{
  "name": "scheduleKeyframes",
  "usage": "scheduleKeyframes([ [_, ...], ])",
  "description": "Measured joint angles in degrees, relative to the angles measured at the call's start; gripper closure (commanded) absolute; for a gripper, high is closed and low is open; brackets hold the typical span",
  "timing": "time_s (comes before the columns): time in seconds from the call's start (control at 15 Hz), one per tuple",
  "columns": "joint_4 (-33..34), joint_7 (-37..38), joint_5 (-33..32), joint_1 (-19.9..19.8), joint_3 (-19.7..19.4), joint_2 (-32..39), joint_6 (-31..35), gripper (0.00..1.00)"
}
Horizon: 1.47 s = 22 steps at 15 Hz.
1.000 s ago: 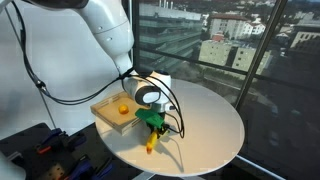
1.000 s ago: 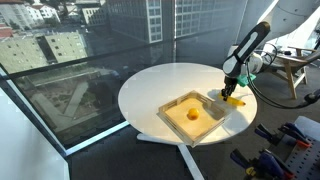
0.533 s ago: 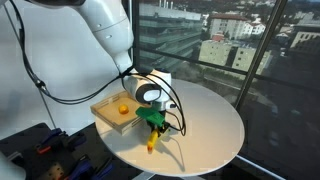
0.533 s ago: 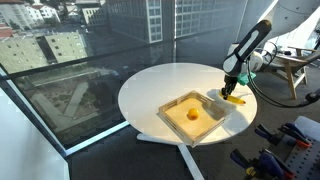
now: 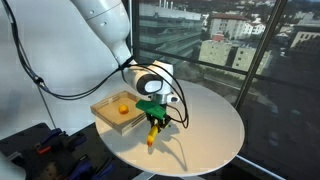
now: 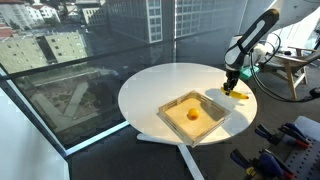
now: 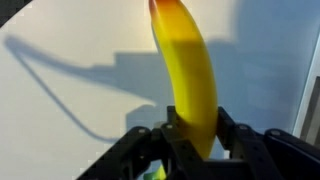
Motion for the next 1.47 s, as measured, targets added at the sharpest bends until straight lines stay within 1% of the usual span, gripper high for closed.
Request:
scheduleKeyframes([
  [0.4,-2.47,0.0,-0.47,0.07,-0.55,-5.17,-2.43,0.84],
  [1.2,-3.86,-0.02,-0.47,0.2,-0.8,-12.37,-7.43,0.84],
  [1.27,-3.94,-0.03,-0.47,0.2,-0.81,-12.88,-7.91,0.59],
  [1.47,-4.45,-0.06,-0.47,0.2,-0.82,-14.1,-8.59,0.59],
])
